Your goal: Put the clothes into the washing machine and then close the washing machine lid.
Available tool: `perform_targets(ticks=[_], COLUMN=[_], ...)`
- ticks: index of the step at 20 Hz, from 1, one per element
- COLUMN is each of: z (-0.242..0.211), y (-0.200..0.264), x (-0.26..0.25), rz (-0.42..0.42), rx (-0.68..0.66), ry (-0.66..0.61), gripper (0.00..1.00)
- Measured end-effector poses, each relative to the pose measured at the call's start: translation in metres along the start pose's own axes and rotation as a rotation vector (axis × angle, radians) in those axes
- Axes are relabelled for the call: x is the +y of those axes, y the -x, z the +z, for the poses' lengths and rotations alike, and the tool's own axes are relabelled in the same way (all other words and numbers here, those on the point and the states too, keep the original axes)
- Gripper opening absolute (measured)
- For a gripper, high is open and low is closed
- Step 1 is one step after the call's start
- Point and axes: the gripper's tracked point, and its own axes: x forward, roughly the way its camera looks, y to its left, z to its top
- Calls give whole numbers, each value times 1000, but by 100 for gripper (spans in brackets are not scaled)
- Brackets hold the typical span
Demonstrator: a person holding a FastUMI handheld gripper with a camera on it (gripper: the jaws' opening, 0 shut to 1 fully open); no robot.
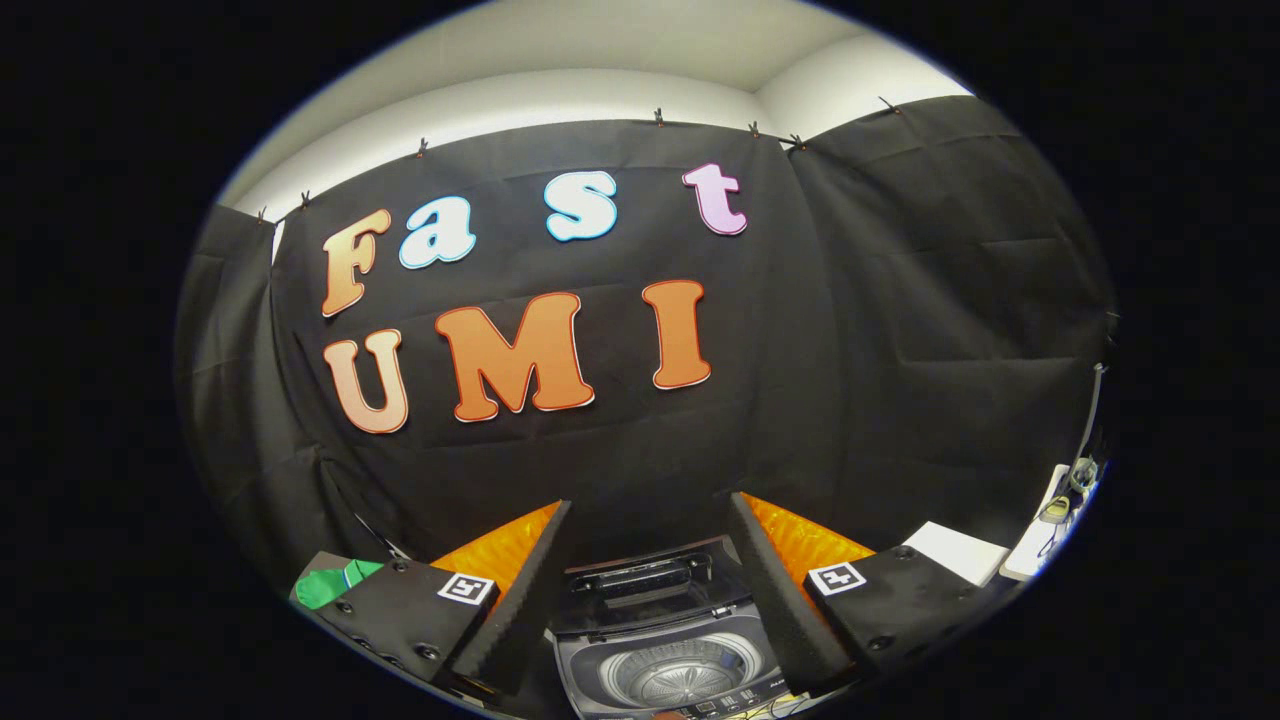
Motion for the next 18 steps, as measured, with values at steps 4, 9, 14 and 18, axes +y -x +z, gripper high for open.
perform_targets(ticks=[4,9,14,18], z=[-3,-7,-14,-18], y=[-4,-8,-16,-21], x=[3,4,11,23], rz=[5,10,24,42], rx=[8,12,33,44], ry=[0,1,5,12], gripper=[98,98,98,98])
